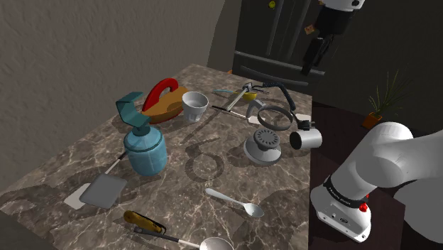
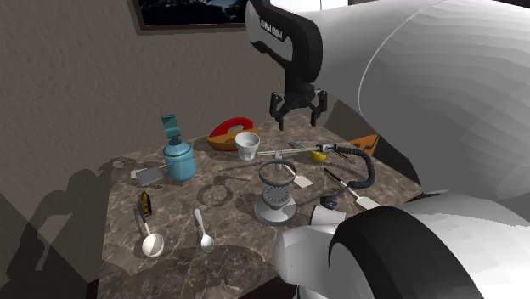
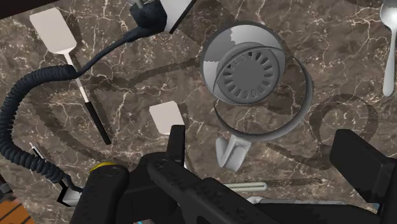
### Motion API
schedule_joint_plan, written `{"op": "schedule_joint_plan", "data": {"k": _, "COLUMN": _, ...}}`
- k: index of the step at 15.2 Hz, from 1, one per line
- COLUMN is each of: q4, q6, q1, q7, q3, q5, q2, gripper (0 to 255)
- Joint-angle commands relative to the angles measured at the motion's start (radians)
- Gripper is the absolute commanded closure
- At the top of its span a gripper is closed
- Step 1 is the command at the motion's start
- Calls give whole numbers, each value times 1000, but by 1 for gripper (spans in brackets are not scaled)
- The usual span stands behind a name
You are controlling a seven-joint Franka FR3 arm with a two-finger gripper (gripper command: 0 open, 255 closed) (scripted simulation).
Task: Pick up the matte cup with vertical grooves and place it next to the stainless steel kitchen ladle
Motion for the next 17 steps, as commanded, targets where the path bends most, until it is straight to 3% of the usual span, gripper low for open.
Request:
{"op": "schedule_joint_plan", "data": {"k": 1, "q4": 0, "q6": 0, "q1": 0, "q7": 0, "q3": 0, "q5": 0, "q2": 0, "gripper": 0}}
{"op": "schedule_joint_plan", "data": {"k": 9, "q4": -23, "q6": 248, "q1": 11, "q7": 58, "q3": 82, "q5": 21, "q2": 198, "gripper": 0}}
{"op": "schedule_joint_plan", "data": {"k": 17, "q4": 42, "q6": 460, "q1": 10, "q7": 129, "q3": 165, "q5": -4, "q2": 453, "gripper": 0}}
